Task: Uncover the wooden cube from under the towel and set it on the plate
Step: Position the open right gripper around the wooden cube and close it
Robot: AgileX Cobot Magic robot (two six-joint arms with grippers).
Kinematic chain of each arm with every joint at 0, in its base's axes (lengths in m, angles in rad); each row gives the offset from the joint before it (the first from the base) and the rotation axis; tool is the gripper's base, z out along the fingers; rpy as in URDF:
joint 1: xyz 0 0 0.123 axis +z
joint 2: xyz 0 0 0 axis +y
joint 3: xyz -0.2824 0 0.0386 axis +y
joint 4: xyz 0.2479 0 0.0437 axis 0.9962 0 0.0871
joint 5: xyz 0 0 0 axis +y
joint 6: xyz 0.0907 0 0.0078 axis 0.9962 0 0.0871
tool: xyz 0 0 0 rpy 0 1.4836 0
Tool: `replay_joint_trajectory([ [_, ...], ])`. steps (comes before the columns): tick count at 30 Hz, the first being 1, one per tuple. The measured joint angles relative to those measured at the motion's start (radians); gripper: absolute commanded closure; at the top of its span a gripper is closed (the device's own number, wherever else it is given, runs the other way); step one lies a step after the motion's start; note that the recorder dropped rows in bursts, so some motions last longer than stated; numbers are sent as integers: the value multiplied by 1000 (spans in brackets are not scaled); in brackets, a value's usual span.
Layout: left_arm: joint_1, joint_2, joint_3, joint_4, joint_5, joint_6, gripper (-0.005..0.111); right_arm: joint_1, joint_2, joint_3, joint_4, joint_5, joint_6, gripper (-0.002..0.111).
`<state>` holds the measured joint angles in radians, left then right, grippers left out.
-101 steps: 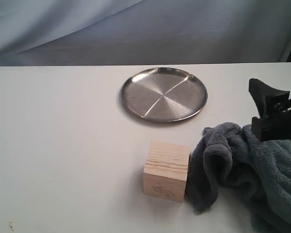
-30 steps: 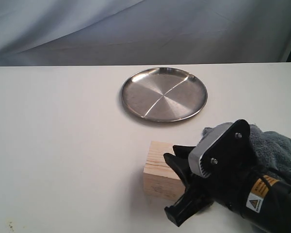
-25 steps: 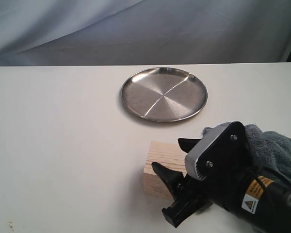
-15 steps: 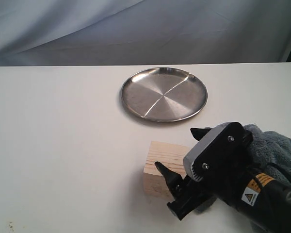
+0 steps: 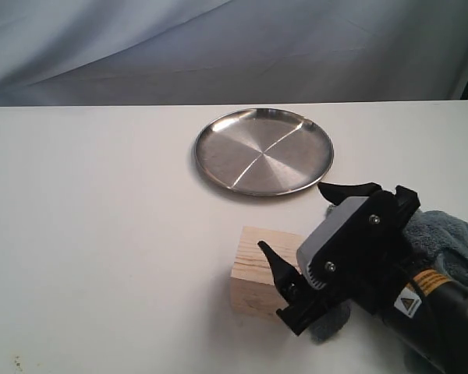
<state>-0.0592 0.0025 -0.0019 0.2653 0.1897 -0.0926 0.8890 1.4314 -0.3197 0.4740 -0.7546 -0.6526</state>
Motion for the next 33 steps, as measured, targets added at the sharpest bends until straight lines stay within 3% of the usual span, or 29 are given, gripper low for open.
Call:
replay_joint_trajectory([
  [4,0,0,0,0,0,0,107,0,1,-36,126,21,-150,7],
  [10,0,0,0,0,0,0,107,0,2,-132,212,42,-306,5],
  [20,0,0,0,0,0,0,107,0,2,-153,297,48,-308,3],
  [30,0,0,0,0,0,0,107,0,2,-153,371,139,-357,3],
  [33,0,0,0,0,0,0,107,0,2,-153,379,239,-319,3],
])
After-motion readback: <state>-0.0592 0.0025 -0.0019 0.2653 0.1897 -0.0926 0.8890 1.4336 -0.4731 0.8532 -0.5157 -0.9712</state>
